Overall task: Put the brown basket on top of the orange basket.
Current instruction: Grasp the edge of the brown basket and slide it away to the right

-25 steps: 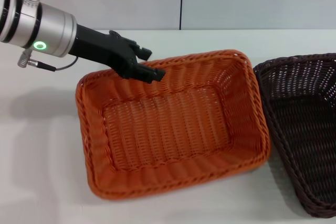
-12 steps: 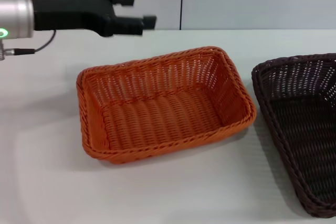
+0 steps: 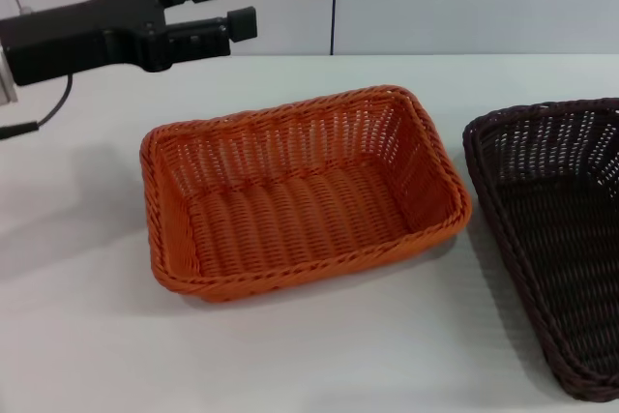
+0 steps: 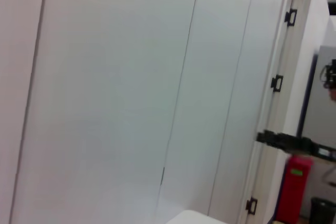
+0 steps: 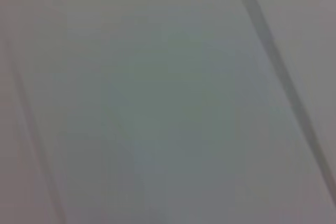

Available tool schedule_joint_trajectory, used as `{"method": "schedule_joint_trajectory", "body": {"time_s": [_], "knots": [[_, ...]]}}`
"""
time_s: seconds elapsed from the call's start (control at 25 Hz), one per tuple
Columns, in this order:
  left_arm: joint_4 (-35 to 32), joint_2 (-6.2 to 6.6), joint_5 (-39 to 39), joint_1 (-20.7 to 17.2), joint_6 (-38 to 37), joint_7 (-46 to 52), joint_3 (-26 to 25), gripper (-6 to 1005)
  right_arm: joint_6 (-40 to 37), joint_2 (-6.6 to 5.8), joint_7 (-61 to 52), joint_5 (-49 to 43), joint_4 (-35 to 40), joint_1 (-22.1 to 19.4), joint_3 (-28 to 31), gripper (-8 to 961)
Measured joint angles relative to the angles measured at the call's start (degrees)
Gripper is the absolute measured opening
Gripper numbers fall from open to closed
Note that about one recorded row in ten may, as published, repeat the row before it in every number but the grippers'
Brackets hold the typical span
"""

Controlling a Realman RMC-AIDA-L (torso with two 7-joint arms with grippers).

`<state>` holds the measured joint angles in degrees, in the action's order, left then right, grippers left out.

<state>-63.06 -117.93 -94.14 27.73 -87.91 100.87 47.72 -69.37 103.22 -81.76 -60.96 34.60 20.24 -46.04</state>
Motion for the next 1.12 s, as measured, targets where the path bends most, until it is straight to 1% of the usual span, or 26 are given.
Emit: {"method": "schedule_joint_trajectory", "body": {"time_s": [0.08,0.12,0.16,0.28,0.32,0.36,0.44,0.48,0.52,0.56,0.68,0.72,0.76,0.8,0.92,0.96,1.12], "knots": [[0.6,-0.01,1.4,-0.7,0.0,-0.5,0.6,860,-0.3,-2.41,-5.0,-6.9,3.5,2.0,0.8,526],[0.9,-0.01,2.0,-1.1,-0.1,-0.7,0.7,860,-0.6,-4.96,-10.4,-17.6,7.3,5.1,3.3,526],[0.9,-0.01,2.0,-1.1,-0.1,-0.7,0.7,860,-0.6,-4.96,-10.4,-17.6,7.3,5.1,3.3,526],[2.5,-0.06,3.7,-2.0,-0.6,-1.8,0.8,860,-2.0,-7.72,-17.2,-36.2,9.9,11.2,8.4,526],[2.7,-0.06,3.9,-2.1,-0.7,-1.9,0.8,860,-3.5,-9.14,-19.3,-45.9,10.2,15.1,10.7,526],[2.7,-0.06,3.9,-2.1,-0.7,-1.9,0.8,860,-3.5,-9.14,-19.3,-45.9,10.2,15.1,10.7,526],[3.1,-0.11,4.3,-2.5,-1.0,-2.0,0.8,860,-4.6,-10.08,-20.0,-54.1,10.0,18.8,11.5,526],[3.5,-0.11,4.5,-2.7,-1.1,-2.0,0.8,860,-5.0,-10.27,-20.0,-57.3,10.0,20.1,11.4,526],[3.9,-0.11,4.6,-2.7,-1.3,-2.0,0.8,860,-5.0,-10.21,-19.9,-62.5,10.2,22.3,10.9,527],[3.9,-0.11,4.6,-2.7,-1.3,-2.0,0.8,860,-5.0,-10.21,-19.9,-62.5,10.2,22.3,10.9,527],[5.2,-0.11,4.8,-2.8,-1.9,-2.1,1.3,860,-5.1,-9.55,-18.3,-68.6,10.7,24.8,8.8,527],[5.2,-0.11,4.8,-2.8,-1.9,-2.1,1.3,860,-5.1,-9.01,-16.9,-70.4,11.1,25.5,6.4,527],[5.2,-0.11,4.8,-2.8,-1.9,-2.1,1.3,860,-5.1,-9.01,-16.9,-70.4,11.1,25.5,6.4,527],[5.9,-0.08,4.8,-3.1,-3.3,-3.0,2.1,860,-5.1,-8.82,-16.2,-71.0,11.3,25.9,5.0,527],[6.4,-0.07,5.1,-3.3,-4.6,-3.5,2.2,860,-5.1,-8.6,-13.1,-72.5,9.8,27.1,0.2,527],[6.4,-0.07,5.1,-3.3,-4.6,-3.5,2.2,860,-5.1,-8.6,-13.1,-72.5,9.8,27.1,0.2,527],[7.3,-0.13,6.9,-3.8,-5.1,-3.1,2.5,860,-4.4,-7.33,-9.5,-74.4,8.2,27.8,-1.1,527]]}}
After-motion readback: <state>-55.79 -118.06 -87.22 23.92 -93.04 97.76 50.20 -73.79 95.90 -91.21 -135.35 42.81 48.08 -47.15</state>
